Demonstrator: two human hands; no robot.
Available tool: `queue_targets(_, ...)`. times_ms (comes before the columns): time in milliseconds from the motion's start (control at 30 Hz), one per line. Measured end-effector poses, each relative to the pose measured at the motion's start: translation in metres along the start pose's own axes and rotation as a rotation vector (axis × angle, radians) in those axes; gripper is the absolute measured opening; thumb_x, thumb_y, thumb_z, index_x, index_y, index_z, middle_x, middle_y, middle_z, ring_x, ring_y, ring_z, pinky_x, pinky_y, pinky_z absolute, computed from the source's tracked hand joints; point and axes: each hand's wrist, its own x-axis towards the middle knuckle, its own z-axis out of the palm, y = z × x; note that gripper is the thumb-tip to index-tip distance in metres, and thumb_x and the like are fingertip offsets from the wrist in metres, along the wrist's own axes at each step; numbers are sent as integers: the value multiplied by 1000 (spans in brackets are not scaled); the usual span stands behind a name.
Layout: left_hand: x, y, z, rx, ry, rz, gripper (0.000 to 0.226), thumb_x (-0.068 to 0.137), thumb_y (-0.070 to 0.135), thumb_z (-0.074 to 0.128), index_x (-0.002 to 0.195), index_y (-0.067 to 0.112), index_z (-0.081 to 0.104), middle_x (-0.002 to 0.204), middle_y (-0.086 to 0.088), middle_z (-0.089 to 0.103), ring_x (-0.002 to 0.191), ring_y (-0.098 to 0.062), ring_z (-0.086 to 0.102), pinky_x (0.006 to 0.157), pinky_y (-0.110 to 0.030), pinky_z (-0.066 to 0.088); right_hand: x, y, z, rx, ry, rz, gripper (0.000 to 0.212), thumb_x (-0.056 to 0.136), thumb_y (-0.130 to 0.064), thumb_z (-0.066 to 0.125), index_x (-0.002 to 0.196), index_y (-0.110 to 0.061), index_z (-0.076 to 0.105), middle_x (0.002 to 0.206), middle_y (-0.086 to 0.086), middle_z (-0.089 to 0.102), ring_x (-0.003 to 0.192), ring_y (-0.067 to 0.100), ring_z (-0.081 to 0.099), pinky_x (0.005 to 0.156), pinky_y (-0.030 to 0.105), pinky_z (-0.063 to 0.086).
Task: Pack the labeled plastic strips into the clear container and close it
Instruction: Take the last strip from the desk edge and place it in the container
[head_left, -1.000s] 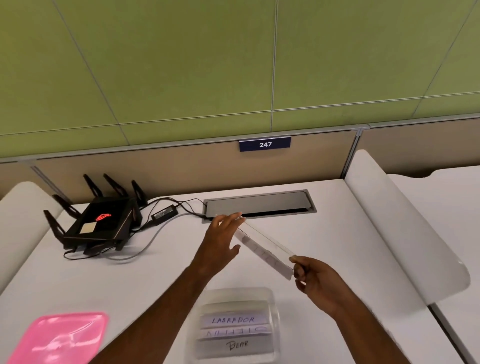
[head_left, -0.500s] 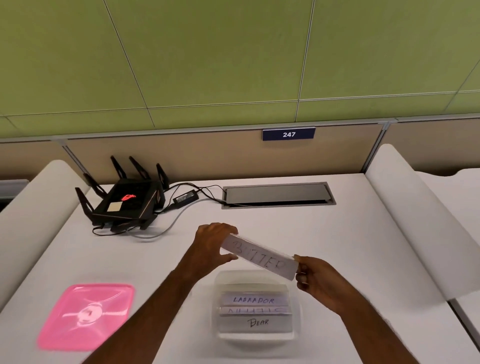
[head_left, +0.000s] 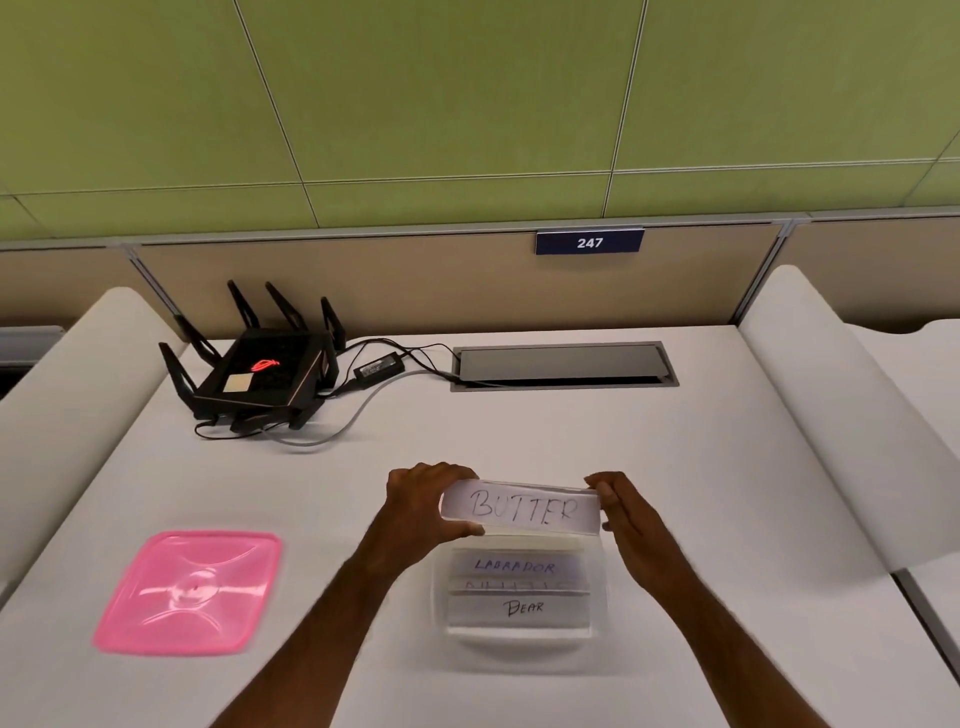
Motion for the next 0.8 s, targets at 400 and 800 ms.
queue_targets(400, -13, 1, 6, -14, -62, -120, 76, 63, 78, 72, 126, 40, 56, 122, 27, 62, 109, 2, 52, 100, -28, 30, -8, 26, -3, -282, -181, -134, 65, 90, -51, 69, 144, -59, 34, 137, -41, 42, 120, -11, 47, 88, 1, 40)
queue_targets(800, -22, 6, 11, 22, -50, -83, 70, 64, 72, 74, 122, 37, 57, 115, 21, 65, 101, -6, 56, 96, -33, 33, -12, 29, -2, -337, -182, -124, 60, 91, -43, 72, 141, -50, 38, 137, -36, 46, 120, -6, 50, 87, 6, 45)
